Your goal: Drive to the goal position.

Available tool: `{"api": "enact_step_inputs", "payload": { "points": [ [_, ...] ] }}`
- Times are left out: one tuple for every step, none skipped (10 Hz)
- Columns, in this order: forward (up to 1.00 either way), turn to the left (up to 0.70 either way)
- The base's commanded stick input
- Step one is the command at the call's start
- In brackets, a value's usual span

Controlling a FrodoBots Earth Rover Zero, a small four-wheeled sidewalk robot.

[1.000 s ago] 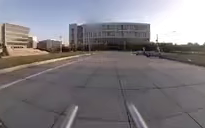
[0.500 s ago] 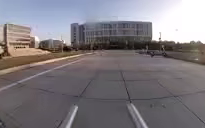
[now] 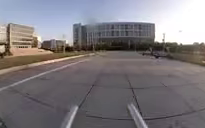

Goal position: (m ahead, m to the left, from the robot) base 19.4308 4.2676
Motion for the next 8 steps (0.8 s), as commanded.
{"api": "enact_step_inputs", "payload": {
  "points": [
    [0.70,-0.14],
    [0.70,-0.14],
    [0.70,-0.14],
    [0.70,-0.14],
    [0.70,-0.14],
    [0.70,-0.14],
    [0.70,-0.14],
    [0.70,-0.04]
  ]
}}
